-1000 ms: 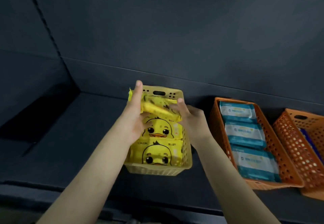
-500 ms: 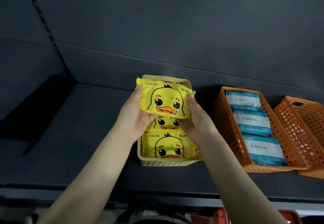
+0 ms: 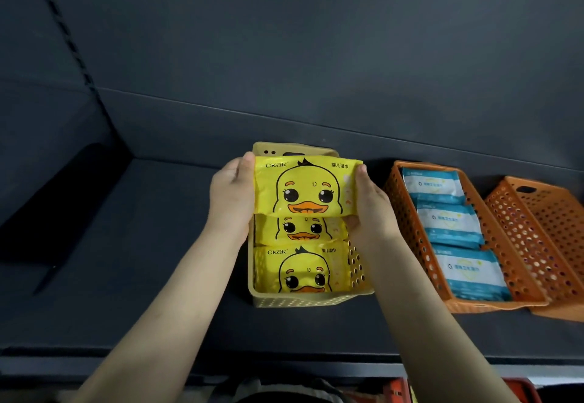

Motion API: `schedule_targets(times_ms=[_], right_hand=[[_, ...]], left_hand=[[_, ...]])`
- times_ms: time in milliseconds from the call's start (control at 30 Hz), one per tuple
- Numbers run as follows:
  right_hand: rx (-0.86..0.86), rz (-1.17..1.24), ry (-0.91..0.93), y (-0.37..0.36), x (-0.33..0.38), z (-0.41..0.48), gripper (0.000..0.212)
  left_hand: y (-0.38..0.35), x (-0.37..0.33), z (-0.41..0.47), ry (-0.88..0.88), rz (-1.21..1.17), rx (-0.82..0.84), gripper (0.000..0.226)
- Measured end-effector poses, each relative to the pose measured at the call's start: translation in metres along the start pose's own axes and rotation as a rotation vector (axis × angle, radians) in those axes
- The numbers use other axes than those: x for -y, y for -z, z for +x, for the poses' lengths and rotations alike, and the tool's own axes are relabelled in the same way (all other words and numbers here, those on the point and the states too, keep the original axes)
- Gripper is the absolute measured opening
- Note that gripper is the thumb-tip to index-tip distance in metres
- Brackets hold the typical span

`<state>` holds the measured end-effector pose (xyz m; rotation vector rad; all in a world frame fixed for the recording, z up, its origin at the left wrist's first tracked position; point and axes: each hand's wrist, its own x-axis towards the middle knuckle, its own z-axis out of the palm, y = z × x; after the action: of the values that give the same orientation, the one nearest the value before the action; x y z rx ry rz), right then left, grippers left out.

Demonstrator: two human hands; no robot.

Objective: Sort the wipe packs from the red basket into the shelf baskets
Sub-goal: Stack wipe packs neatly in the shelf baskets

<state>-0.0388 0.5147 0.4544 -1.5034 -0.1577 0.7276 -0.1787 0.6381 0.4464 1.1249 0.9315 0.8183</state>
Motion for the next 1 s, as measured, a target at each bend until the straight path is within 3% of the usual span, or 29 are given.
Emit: schedule_targets(times_ms=[100, 200, 300, 367, 433, 533, 667, 767, 833, 900, 1000], right_hand=[[-0.027, -0.042, 0.029, 0.002, 0.007, 0.001, 0.030], [0.038, -0.120, 0.102, 0.005, 0.018, 0.003, 0.039], [0.200, -0.120, 0.115, 0.008, 0.030, 0.004, 0.025], [0.245, -0.255, 0.241, 0.006, 0.033, 0.007, 0.022], [0.154, -0.345, 0.381, 0.002, 0.037, 0.011, 0.015], [-0.001, -0.354, 0.460, 0.001, 0.049, 0.023, 0.005], [0.001, -0.476, 0.522, -0.002, 0.056, 0.047, 0.005], [0.034, -0.607, 0.523, -0.015, 0.045, 0.062, 0.006], [0.113, -0.693, 0.454, -0.022, 0.033, 0.071, 0.013], [0.193, -0.923, 0.382, -0.026, 0.022, 0.079, 0.034], [0.142, -1.307, 0.547, -0.026, 0.014, 0.089, 0.051]], left_hand=[[-0.002, 0.003, 0.002, -0.112, 0.063, -0.023, 0.034], [-0.004, 0.003, 0.007, -0.112, 0.089, 0.021, 0.034], [-0.007, -0.002, 0.015, -0.093, 0.074, 0.065, 0.033], [-0.009, -0.003, 0.019, -0.124, 0.074, 0.085, 0.031], [-0.008, -0.002, 0.023, -0.164, 0.107, 0.120, 0.029], [-0.004, 0.004, 0.032, -0.107, 0.232, 0.160, 0.052], [-0.005, 0.012, 0.036, 0.085, 0.285, 0.166, 0.062], [-0.010, 0.022, 0.032, 0.085, 0.314, 0.204, 0.063], [-0.010, 0.028, 0.032, 0.034, 0.309, 0.193, 0.061], [-0.007, 0.033, 0.035, -0.001, 0.342, 0.173, 0.060], [-0.004, 0.037, 0.034, -0.025, 0.405, 0.162, 0.059]])
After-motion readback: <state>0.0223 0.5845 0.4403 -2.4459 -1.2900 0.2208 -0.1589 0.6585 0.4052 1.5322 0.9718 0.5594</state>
